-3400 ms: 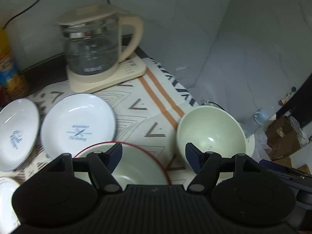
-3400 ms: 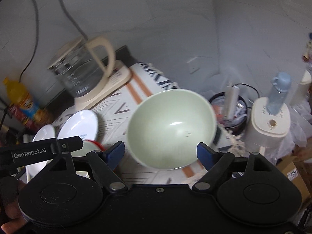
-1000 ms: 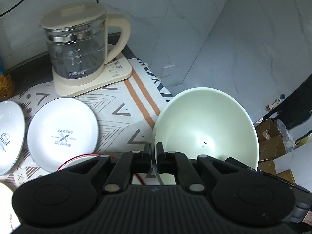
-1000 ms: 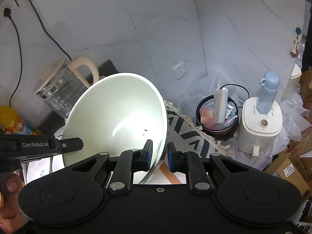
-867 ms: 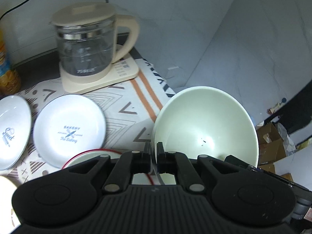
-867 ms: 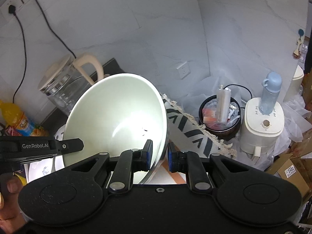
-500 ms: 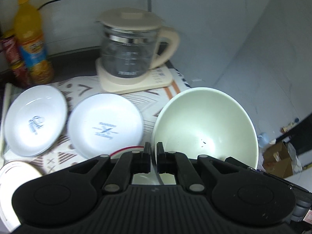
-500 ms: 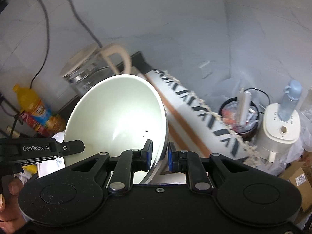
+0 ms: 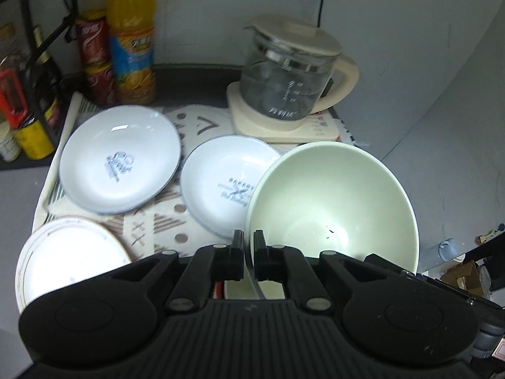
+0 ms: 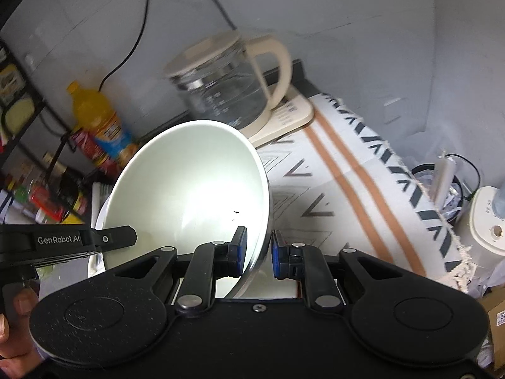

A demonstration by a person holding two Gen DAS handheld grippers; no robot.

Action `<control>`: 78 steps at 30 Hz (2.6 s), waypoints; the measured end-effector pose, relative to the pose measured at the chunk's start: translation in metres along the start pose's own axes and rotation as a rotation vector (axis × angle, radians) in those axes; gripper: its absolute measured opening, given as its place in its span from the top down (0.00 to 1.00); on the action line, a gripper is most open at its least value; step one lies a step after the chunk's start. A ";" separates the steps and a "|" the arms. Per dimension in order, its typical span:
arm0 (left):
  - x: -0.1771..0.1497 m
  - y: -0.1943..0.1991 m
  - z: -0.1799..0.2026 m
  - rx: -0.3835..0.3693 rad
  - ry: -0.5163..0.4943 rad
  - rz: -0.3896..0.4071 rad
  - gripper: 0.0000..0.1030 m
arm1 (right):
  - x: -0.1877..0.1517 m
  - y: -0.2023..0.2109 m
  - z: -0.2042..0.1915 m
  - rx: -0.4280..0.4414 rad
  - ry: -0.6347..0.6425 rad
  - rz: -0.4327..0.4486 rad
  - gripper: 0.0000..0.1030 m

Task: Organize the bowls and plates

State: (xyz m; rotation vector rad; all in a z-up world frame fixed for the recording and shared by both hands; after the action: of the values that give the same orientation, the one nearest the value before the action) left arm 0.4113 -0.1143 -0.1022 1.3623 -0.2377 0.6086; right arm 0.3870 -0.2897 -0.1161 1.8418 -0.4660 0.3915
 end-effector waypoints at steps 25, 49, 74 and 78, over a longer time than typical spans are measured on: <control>-0.039 -0.007 -0.003 0.032 0.026 -0.074 0.91 | -0.029 0.008 0.013 0.014 0.060 -0.050 0.46; -0.074 0.075 -0.108 0.227 0.191 0.029 0.56 | -0.055 0.022 -0.051 0.167 0.112 -0.034 0.34; -0.113 0.111 -0.163 0.283 0.277 0.067 0.14 | -0.090 0.023 -0.118 0.243 0.304 -0.116 0.04; -0.115 0.106 -0.175 0.277 0.292 0.055 0.13 | -0.091 0.019 -0.128 0.243 0.338 -0.115 0.00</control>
State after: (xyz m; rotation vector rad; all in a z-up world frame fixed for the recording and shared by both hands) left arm 0.2274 0.0313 -0.1078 1.5135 0.0480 0.9018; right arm 0.2940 -0.1616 -0.1056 1.9736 -0.0819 0.6906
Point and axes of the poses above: each gripper's, at about its wrist camera, not at the fingertips, and y roughly against the way its jaws point, z to its right, x to its top, the point moved 7 cm from there along -y, roughly the way its jaws point
